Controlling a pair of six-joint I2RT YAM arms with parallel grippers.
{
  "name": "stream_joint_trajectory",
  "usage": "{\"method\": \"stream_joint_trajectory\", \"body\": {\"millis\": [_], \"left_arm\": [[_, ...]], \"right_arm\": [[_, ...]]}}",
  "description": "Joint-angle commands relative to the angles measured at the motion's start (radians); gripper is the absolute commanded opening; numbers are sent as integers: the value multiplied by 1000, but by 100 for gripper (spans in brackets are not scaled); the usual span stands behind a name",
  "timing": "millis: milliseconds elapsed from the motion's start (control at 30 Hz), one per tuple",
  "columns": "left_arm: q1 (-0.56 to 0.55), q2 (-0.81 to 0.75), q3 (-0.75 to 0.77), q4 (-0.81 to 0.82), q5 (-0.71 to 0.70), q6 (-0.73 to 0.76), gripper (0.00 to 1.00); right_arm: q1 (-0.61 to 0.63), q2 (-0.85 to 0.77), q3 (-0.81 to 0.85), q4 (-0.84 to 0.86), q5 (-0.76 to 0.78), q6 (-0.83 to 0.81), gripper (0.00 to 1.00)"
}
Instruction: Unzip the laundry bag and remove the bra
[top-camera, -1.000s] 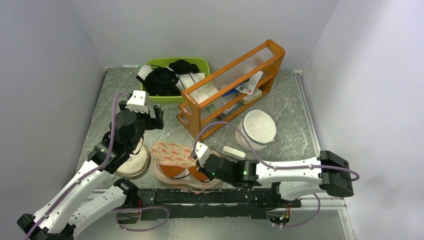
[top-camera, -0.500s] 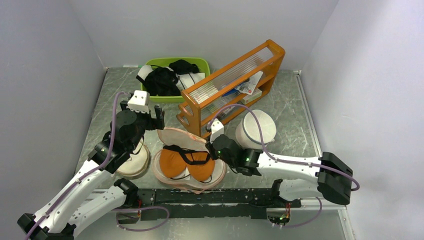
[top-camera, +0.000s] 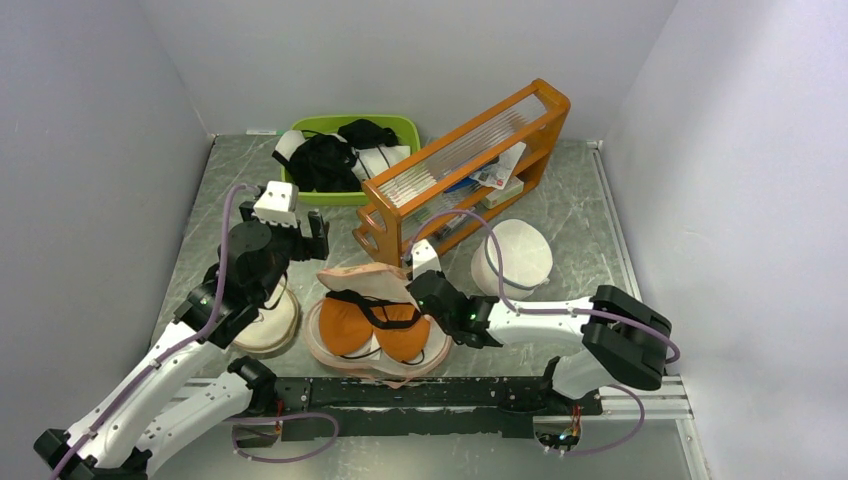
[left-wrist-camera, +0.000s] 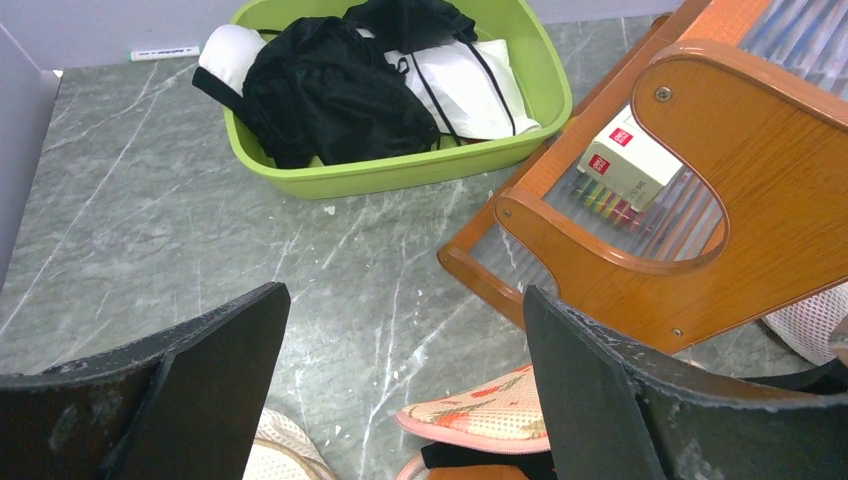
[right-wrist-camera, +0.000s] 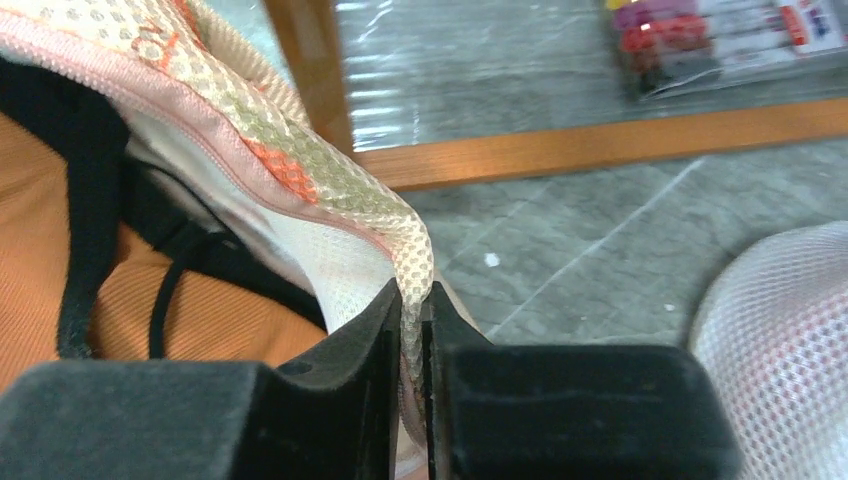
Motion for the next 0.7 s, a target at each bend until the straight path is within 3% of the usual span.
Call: {"method": "stream_joint_trajectory", "body": {"millis": [0,100,200,300,467,567,667], "left_arm": [[9,-11,9,13,16,10,98],[9,-6,13,8,21,11,98],[9,-9,13,5,24,6,98],[9,-18,13,-10,39,-45,98],[9,-79,-56,-78,203,-302,98],[9,-136,-137,-116,296,-457,100],[9,-176,-217,-126,367,-563,86]], "right_arm": [[-6,-38,-8,61,147,-38,13],[-6,-41,5,47,165,-54,21],[-6,-30,-2,61,150,-52,34],[-6,-1,4,57,155,-18,40],[-6,23,13,52,238,35,52],[-5,27,4,74,267,30,55],[-5,35,-8,117,271,-6,55]]}}
